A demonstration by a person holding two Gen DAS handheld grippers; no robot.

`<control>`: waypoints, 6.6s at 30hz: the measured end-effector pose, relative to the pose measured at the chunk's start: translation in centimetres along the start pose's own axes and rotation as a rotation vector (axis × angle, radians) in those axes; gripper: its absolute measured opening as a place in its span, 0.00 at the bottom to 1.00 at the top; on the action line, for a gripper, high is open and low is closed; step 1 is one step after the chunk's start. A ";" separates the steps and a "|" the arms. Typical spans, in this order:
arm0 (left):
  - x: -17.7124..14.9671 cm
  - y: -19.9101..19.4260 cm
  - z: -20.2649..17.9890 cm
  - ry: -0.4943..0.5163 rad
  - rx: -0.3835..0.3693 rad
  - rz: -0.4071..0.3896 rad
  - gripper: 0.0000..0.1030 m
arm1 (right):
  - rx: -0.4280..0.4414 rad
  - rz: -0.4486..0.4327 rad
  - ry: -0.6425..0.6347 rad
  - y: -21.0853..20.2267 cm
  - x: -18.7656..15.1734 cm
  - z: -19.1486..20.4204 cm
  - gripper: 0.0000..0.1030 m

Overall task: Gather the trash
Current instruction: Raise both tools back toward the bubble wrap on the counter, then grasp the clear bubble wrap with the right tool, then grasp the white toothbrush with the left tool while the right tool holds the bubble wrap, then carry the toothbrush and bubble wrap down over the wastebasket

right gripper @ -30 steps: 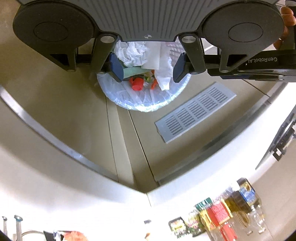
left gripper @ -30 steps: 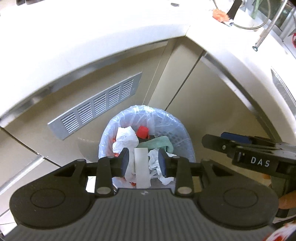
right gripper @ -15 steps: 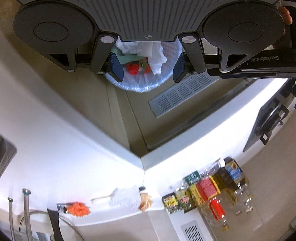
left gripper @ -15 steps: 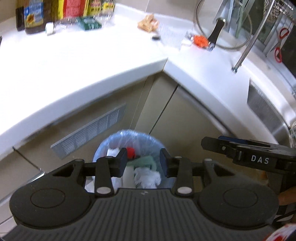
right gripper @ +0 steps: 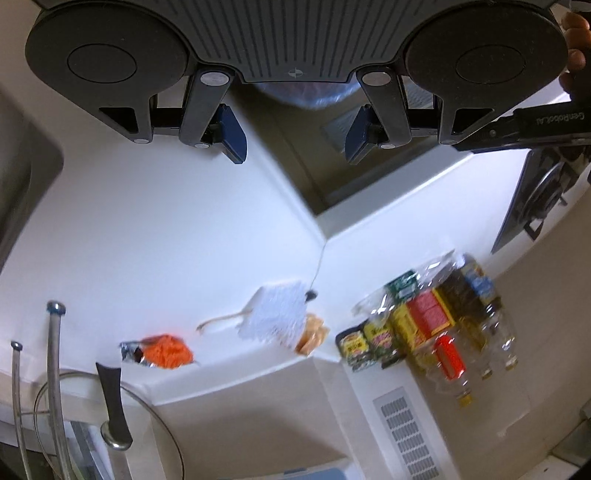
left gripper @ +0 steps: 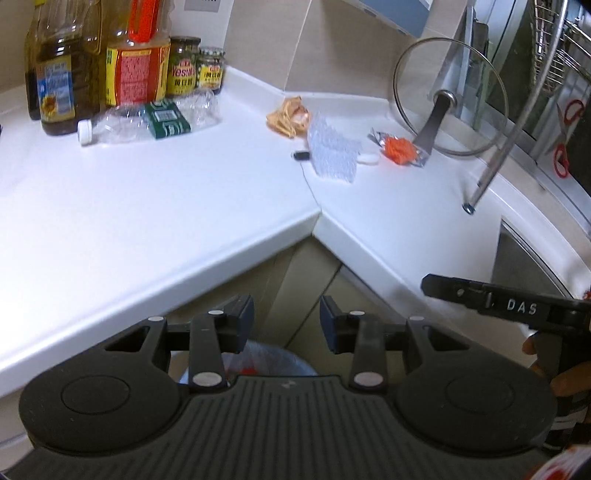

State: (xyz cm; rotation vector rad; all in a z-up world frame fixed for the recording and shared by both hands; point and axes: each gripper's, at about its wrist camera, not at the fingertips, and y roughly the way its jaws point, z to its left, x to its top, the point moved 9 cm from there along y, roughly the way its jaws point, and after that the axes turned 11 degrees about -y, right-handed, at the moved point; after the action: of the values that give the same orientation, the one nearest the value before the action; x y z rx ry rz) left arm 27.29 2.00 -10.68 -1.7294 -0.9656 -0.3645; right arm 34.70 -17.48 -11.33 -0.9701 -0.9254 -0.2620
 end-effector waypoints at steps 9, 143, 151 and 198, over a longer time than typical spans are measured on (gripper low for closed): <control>4.5 3.5 -0.9 -0.015 0.038 -0.061 0.34 | 0.009 -0.044 -0.001 3.7 5.5 -4.8 0.58; 7.3 6.7 -3.9 0.188 -0.133 -0.001 0.17 | 0.046 -0.180 0.008 -0.1 4.7 -2.0 0.08; 3.8 2.5 -0.7 0.160 -0.124 0.011 0.17 | 0.078 -0.136 -0.003 -1.6 0.5 3.1 0.08; -13.7 8.6 10.3 -0.110 0.046 0.253 0.17 | 0.044 0.342 -0.079 9.9 -16.8 6.9 0.08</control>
State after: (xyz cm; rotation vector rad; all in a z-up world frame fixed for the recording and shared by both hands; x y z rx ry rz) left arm 23.01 4.58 -29.20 -1.8181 -0.8136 -0.0829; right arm 26.34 -9.59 -28.56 -1.0854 -0.8172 0.0856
